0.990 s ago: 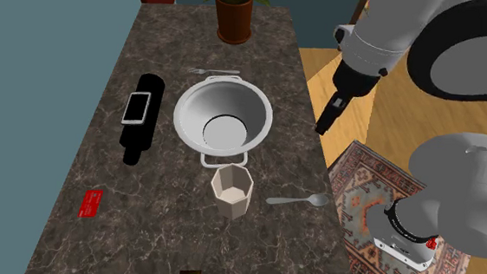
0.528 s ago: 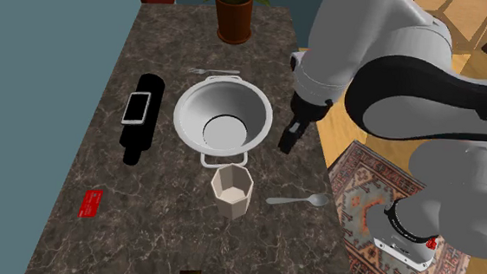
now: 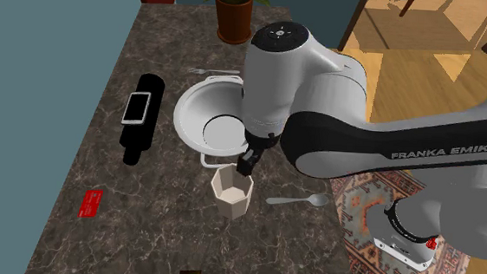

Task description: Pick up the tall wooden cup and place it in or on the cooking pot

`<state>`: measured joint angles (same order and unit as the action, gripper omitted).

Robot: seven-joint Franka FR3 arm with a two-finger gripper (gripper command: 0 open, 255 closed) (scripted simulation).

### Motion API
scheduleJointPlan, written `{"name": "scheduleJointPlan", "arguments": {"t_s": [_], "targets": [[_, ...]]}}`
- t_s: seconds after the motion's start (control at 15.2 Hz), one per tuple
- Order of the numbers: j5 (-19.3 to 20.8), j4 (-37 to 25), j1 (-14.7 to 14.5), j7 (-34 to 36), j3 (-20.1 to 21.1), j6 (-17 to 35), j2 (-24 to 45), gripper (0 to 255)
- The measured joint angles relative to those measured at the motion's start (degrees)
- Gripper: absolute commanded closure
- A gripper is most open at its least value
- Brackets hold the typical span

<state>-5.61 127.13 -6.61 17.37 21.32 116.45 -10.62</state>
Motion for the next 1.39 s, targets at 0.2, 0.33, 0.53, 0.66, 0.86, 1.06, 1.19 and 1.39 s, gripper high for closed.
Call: {"name": "scheduleJointPlan", "arguments": {"t_s": [0.2,0.33,0.53,0.66,0.86,1.06,1.19,1.39], "targets": [[2.61,-3.23,-0.71,3.64,2.1,1.74,5.66,0],[3.36,-3.47,-0.91,4.56,2.52,2.99,7.31,0],[3.83,-2.23,-1.04,5.1,2.73,5.2,8.38,0],[4.25,-1.47,-1.11,5.5,2.85,6.83,9.33,0],[4.53,-1.24,-1.08,5.61,2.84,7.62,9.92,0],[4.54,-1.17,-1.08,5.6,2.83,7.73,9.94,0],[4.54,-1.16,-1.07,5.6,2.83,7.73,9.94,255],[4.54,-1.16,-1.07,5.6,2.83,7.74,9.94,255]]}}
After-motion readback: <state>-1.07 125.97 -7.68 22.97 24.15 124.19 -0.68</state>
